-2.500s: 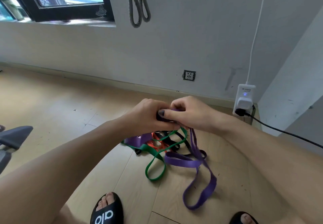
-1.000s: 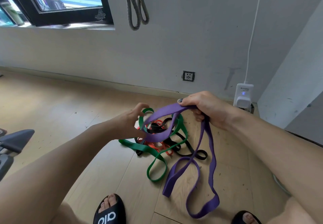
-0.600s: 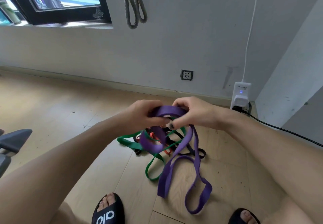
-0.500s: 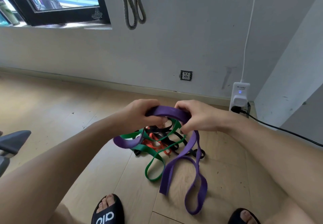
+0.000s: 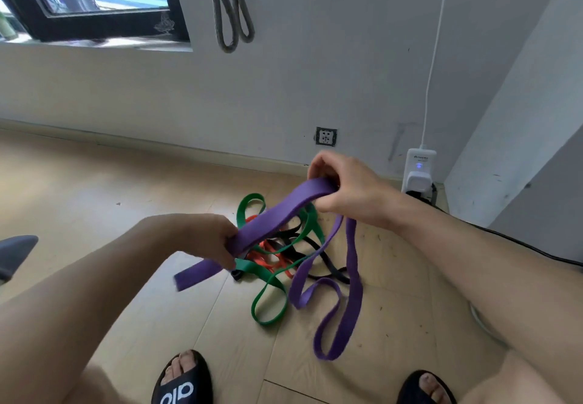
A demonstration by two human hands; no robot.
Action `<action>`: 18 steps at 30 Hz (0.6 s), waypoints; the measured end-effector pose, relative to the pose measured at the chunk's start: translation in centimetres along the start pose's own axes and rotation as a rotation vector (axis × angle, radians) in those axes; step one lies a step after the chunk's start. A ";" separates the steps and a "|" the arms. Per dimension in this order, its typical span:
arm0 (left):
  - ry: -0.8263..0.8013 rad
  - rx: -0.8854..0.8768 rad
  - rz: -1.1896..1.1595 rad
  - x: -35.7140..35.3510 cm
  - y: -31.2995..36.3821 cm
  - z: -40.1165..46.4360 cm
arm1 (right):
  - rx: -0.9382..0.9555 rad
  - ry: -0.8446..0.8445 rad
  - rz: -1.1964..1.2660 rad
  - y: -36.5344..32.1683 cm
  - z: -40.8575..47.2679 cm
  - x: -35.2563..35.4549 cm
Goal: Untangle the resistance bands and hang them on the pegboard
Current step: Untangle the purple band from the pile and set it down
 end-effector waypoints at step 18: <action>0.356 -0.517 -0.344 2.6 5.7 -2.3 | -0.089 -0.211 -0.134 3.0 -0.2 -0.4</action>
Point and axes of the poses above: each hand's wrist, its own z-axis towards the middle knuckle, its own x-axis out of the back of the hand, y = z × x, the point moved 2 cm from there along z, towards the middle knuckle, and after that the axes turned 13 degrees about -z, right-handed, at the moved point
